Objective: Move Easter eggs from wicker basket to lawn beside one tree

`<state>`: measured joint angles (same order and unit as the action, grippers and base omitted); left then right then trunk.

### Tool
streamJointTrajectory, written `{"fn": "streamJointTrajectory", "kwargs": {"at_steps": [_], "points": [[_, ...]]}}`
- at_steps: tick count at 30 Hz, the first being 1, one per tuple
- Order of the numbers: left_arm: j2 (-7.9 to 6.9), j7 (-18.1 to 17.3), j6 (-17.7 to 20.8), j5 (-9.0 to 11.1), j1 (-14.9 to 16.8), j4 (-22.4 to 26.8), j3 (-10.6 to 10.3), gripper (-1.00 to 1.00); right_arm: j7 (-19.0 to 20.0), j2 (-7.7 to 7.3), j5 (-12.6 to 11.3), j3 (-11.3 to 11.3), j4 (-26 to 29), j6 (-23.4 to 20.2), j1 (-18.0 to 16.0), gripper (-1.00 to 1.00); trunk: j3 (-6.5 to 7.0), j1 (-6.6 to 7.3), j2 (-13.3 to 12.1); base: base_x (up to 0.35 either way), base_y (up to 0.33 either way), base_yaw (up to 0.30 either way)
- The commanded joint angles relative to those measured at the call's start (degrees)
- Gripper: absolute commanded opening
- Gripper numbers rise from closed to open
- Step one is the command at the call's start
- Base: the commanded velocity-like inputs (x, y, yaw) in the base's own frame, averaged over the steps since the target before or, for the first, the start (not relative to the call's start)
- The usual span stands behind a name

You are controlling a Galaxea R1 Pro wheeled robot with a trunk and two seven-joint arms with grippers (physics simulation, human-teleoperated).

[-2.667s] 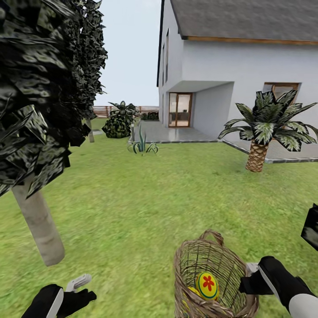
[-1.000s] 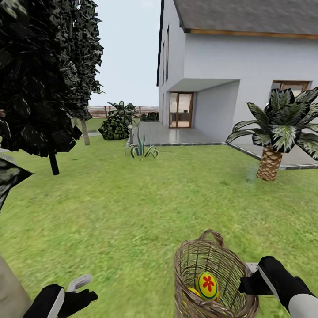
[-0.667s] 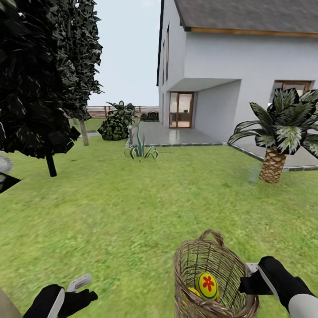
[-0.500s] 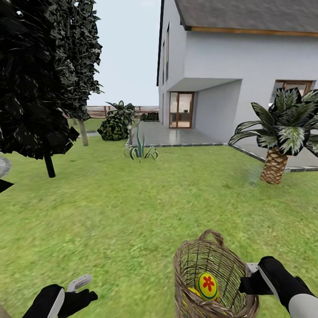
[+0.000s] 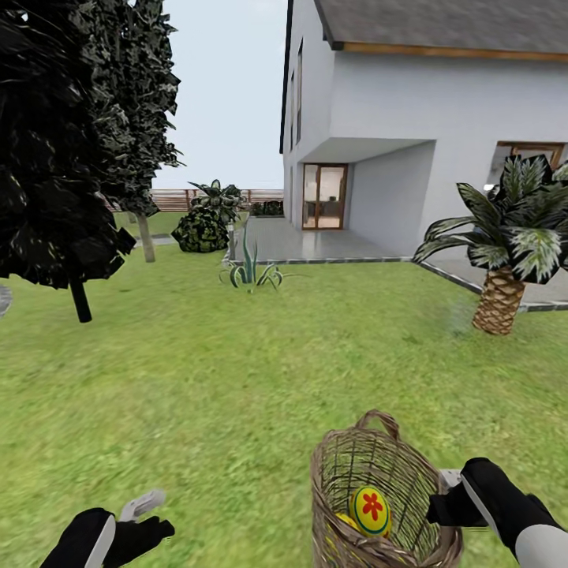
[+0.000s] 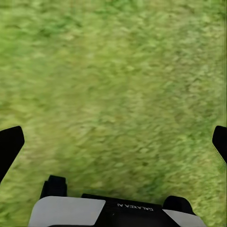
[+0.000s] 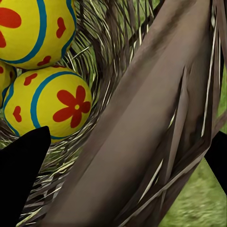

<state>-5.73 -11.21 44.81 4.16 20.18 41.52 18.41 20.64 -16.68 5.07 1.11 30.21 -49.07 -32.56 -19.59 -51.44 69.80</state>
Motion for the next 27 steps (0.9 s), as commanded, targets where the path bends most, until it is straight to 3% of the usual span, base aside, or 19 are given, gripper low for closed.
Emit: {"fn": "streamJointTrajectory", "kwargs": {"at_steps": [1, 27], "points": [[0.01, 0.0, 0.4, 0.4, 0.0, 0.0, 0.1, 1.00, 0.5, -0.02, 0.0, 0.1, 0.1, -0.2, 0.0, -1.00, -0.07, -0.04, 0.0, 0.337, 0.000, 0.000], [0.01, 0.0, 0.4, 0.4, 0.0, 0.0, 0.1, 1.00, 0.5, 0.03, 0.0, 0.1, 0.1, -0.2, 0.0, -1.00, -0.07, -0.04, 0.0, 0.337, 0.000, 0.008]]}}
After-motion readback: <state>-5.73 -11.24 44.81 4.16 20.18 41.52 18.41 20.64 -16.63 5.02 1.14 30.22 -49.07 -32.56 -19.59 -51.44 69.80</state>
